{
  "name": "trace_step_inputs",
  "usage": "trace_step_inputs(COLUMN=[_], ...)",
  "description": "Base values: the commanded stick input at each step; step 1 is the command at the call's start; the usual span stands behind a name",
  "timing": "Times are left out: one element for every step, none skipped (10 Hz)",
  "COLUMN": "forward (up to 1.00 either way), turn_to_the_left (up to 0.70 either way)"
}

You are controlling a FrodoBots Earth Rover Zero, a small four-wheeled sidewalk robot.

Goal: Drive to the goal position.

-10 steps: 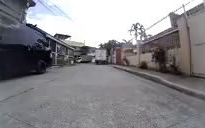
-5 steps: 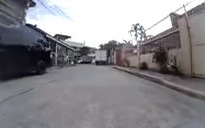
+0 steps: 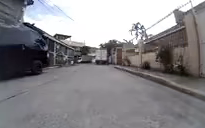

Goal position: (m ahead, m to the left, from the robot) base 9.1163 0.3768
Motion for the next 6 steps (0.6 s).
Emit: trace_step_inputs(forward=[1.0,1.0,1.0,1.0,1.0,1.0], turn_to_the_left=[0.0,0.0,-0.02,-0.1,-0.21,-0.3])
